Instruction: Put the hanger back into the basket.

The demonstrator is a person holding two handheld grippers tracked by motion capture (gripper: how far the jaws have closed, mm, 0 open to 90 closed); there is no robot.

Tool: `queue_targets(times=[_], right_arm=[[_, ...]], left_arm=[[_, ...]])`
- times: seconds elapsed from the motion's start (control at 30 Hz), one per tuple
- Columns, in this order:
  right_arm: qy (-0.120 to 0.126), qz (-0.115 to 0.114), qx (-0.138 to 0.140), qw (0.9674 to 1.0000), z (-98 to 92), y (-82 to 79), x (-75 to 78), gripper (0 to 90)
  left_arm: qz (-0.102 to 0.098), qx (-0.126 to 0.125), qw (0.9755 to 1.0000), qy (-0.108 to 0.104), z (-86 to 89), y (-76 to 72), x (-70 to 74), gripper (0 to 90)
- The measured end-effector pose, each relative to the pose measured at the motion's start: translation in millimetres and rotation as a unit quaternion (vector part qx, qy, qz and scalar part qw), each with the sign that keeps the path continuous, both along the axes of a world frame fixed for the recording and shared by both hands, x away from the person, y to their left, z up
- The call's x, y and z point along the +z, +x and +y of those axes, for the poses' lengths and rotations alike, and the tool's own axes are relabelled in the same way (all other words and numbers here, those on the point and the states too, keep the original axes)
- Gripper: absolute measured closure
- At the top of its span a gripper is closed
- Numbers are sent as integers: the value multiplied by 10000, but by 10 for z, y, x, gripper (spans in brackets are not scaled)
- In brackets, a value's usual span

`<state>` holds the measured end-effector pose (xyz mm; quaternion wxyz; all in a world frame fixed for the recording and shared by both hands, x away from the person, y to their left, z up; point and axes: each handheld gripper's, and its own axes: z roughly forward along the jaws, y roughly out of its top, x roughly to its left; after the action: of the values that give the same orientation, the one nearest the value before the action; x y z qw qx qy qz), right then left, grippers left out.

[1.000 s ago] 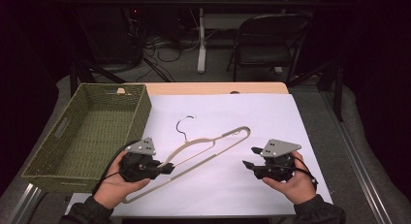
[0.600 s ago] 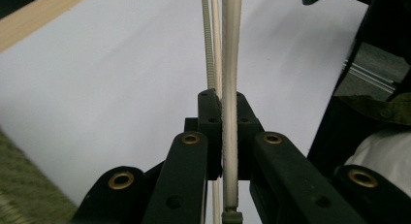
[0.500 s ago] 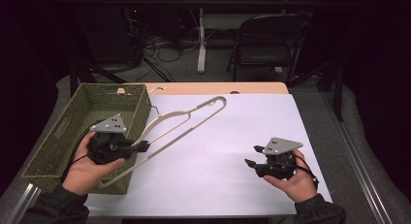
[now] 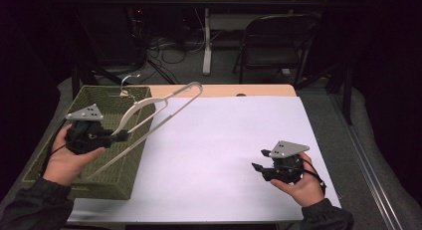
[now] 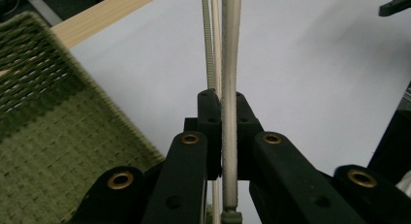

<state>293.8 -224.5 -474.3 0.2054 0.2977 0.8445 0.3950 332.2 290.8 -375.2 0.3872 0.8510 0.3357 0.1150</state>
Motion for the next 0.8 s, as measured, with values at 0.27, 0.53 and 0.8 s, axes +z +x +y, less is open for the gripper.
queue_targets(times=[0.27,0.53,0.8], right_arm=[[2,4,-57,10000,-12,7,-34,445],[-79,71,-121,9999,-34,-2,-56,446],[-2,41,-162,9999,-49,2,-85,446]], left_arm=[[-106,232,9997,69,351,169,7,871],[-219,309,9992,137,697,281,69,871],[-189,524,9977,398,1082,262,104,871]])
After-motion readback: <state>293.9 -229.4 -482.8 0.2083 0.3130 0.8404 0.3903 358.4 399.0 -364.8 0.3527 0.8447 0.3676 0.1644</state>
